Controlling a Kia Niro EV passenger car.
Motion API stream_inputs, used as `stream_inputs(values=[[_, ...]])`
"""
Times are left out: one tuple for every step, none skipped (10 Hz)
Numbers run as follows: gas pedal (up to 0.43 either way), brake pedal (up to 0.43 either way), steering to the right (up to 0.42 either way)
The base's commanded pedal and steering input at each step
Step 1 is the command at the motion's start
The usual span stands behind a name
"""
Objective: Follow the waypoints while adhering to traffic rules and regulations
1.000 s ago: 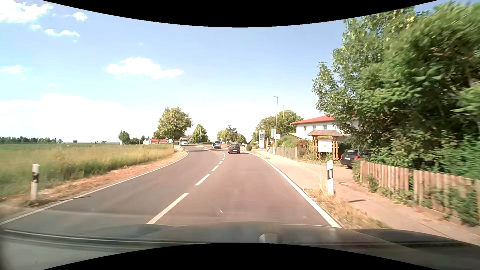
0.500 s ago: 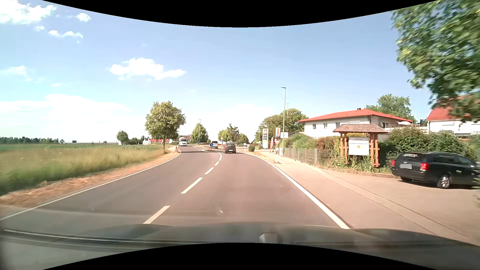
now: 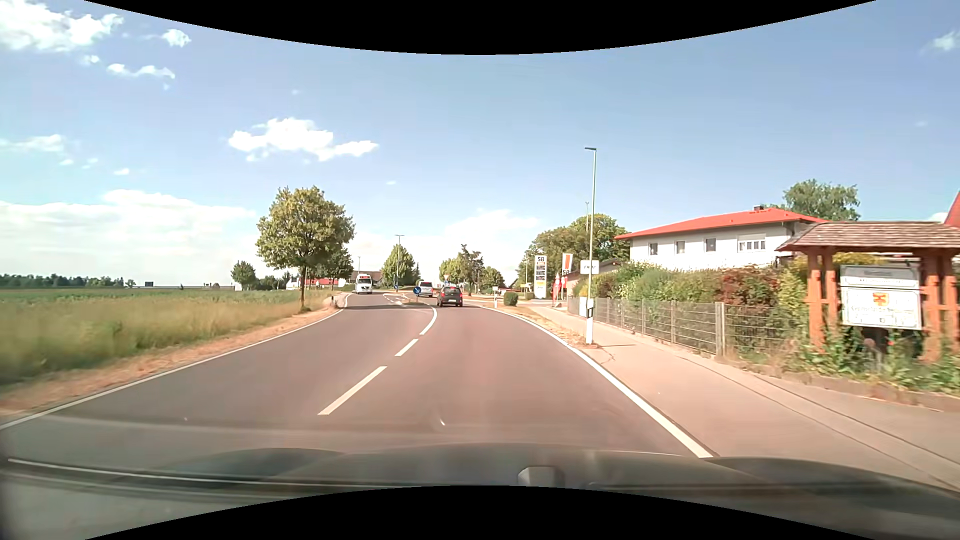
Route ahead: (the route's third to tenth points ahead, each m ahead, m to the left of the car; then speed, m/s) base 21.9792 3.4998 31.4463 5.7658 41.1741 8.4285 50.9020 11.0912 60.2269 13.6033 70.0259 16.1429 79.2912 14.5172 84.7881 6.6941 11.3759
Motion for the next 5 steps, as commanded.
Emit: stream_inputs(values=[[0.059, 0.006, -0.013], [0.059, 0.006, -0.014], [0.059, 0.006, -0.015], [0.047, 0.006, -0.016], [0.047, 0.006, -0.017]])
